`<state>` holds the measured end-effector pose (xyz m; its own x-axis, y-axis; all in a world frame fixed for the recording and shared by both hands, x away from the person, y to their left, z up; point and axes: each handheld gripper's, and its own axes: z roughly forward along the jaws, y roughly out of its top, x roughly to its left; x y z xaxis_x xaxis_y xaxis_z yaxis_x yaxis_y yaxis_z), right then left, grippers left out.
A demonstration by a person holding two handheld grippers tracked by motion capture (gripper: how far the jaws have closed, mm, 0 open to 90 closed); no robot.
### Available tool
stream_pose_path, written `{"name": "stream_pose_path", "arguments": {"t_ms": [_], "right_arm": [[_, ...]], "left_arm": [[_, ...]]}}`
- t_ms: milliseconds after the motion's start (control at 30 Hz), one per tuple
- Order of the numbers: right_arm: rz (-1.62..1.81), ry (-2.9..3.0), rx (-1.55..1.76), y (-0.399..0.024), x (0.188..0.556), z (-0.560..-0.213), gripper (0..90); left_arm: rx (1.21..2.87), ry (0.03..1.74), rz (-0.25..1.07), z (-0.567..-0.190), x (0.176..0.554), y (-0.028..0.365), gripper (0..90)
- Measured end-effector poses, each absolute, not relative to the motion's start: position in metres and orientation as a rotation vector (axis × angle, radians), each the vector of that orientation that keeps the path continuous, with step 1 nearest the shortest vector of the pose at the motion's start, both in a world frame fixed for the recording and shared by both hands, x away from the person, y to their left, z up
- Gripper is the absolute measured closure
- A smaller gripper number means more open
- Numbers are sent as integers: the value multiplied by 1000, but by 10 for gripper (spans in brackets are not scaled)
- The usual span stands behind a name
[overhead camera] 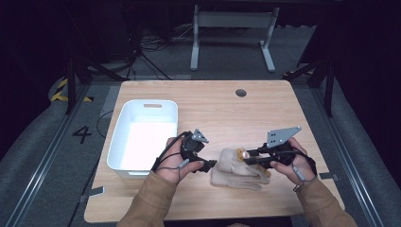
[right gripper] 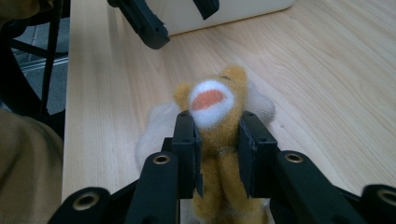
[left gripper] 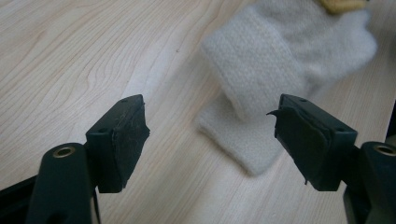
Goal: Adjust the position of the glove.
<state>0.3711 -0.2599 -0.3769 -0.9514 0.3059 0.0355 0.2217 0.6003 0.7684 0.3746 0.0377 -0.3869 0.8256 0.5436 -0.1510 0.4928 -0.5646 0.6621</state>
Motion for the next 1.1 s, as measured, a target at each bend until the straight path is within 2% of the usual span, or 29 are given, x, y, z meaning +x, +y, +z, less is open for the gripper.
{"name": "stream_pose_path", "arguments": {"t_ms": [567, 1100], "right_arm": [[1281, 2829, 372, -246, 369, -391, 703], [1110, 2908, 437, -250, 376, -409, 683]], "left_arm": [[2284, 739, 78, -388, 376, 33, 269], [2307, 719, 65, -392, 377, 28, 284]]}}
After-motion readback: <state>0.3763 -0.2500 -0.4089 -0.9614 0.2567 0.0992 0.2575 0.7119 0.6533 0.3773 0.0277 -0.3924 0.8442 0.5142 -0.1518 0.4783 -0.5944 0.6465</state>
